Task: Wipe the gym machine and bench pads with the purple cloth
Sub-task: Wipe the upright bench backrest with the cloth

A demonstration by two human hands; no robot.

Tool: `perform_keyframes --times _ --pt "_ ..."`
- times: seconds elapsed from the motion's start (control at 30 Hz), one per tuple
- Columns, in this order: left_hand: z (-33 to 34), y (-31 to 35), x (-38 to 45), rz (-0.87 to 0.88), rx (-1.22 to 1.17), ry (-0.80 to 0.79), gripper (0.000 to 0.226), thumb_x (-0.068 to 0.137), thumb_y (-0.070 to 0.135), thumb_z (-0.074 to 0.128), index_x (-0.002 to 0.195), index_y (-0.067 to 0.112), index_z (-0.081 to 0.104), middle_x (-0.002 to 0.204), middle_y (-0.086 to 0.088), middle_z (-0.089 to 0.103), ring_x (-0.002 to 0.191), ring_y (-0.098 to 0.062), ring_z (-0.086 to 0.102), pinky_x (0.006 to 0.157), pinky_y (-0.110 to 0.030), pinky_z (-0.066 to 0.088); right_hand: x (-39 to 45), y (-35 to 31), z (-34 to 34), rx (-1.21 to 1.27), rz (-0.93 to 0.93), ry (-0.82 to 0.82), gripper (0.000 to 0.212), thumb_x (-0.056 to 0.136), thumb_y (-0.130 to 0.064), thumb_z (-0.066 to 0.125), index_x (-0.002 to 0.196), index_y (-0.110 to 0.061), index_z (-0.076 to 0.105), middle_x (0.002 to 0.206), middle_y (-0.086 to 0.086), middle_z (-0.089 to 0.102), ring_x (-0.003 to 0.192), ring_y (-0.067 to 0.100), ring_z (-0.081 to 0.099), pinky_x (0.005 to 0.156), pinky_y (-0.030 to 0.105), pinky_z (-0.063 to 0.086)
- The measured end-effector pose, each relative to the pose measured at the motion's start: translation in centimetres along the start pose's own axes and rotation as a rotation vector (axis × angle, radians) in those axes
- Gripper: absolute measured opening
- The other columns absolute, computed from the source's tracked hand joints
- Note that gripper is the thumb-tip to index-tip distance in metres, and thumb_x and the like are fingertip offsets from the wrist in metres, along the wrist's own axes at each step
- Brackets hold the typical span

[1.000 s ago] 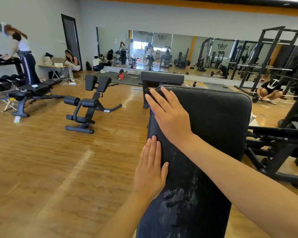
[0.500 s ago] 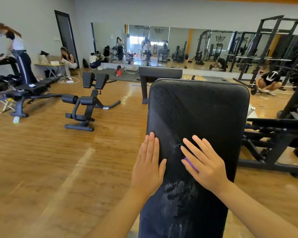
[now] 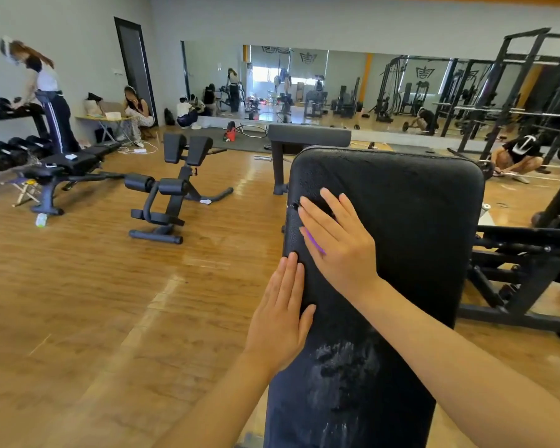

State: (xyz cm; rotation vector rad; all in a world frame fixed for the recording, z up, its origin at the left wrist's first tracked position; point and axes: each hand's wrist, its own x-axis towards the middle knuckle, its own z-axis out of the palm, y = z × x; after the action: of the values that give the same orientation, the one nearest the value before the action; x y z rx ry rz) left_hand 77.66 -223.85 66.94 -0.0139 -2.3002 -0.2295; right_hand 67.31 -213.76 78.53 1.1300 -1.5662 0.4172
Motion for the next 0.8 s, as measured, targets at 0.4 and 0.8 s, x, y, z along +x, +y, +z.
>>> perform_keyframes --times 0.4,0.8 --pt "0.5 -0.4 -0.2 0.037 0.051 0.028 0.069 0.106 0.039 0.035 0.158 0.005 0.005 0.168 -0.01 -0.001 0.154 -0.025 0.005 0.125 -0.035 0.009 -8.0 2.2 -4.4 0.014 -0.226 -0.245 0.032 0.094 -0.013 0.067 0.125 -0.007 0.065 0.135 0.008 0.06 0.132 0.028 0.051 0.108 0.044 0.044" --pt "0.5 -0.8 -0.1 0.063 0.077 0.028 0.067 0.107 0.043 0.031 0.156 0.002 0.011 0.166 -0.011 0.006 0.154 -0.026 0.006 0.125 -0.034 0.009 -4.6 2.0 -3.4 0.044 -0.222 -0.246 0.029 0.101 -0.016 0.056 0.127 -0.006 0.065 0.137 0.008 0.059 0.134 0.029 0.049 0.111 0.045 0.041"
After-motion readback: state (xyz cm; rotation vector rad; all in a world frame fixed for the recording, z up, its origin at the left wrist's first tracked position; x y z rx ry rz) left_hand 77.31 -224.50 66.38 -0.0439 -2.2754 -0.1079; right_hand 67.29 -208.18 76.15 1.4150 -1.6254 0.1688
